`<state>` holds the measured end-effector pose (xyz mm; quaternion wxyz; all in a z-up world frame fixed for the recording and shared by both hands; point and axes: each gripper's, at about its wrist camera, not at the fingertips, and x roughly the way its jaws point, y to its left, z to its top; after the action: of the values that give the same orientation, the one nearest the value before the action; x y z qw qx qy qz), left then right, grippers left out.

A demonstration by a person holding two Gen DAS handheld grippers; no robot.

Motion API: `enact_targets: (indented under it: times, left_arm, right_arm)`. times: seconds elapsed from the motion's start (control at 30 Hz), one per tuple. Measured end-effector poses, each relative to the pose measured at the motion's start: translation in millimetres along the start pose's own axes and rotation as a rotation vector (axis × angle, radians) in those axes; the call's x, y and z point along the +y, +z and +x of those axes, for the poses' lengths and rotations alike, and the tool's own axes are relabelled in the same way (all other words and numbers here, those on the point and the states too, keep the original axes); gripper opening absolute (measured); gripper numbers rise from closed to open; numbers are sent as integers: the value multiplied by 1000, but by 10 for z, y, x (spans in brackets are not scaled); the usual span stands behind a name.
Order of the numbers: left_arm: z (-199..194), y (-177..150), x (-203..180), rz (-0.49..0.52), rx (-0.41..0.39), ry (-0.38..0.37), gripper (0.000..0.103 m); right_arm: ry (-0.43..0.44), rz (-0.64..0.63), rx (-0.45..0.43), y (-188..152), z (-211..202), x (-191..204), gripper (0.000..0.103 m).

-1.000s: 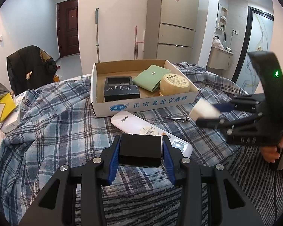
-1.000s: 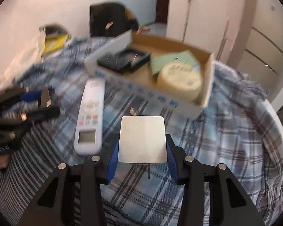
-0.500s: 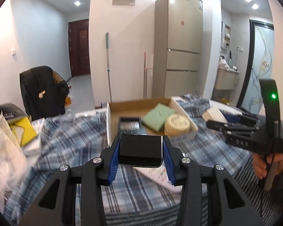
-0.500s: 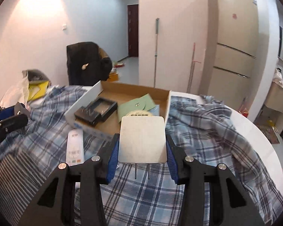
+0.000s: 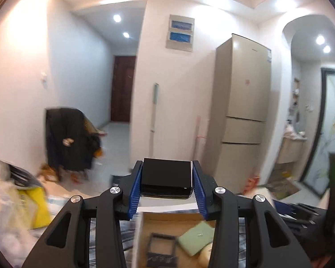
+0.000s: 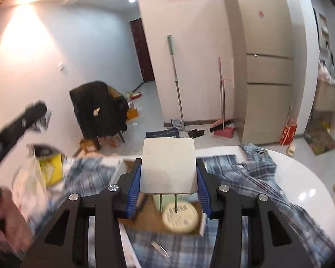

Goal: Organize rigid objects
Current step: 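Carry the black cube and white charger into the white box and release both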

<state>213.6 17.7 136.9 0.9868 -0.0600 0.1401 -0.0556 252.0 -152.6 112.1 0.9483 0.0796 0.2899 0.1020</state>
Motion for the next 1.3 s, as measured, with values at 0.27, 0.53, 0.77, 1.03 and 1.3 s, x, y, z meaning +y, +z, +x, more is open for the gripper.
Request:
enact_targets:
  times: [0.27,0.53,0.77,1.03,1.3]
  left_arm:
    - [998,-589,158,70,275,-21,44]
    - [1702,-1196,117,110,570,-1,44]
    - [1783,-1422,-47,150,624,23,44]
    - [1830,-1505,-41,148,648,18,44]
    - [1870,-1528,35,129,669,44,44]
  right_arm:
    - [64,87,138,-326,902,-209,44]
    - [-4,1,256,-625,1363,-348,44]
    - [-9,-7,317,-694,1524,-454,44]
    - [-36,-30,324,-747,1583,-443,44]
    - [-23,-32,325,-746,1563,-441,44]
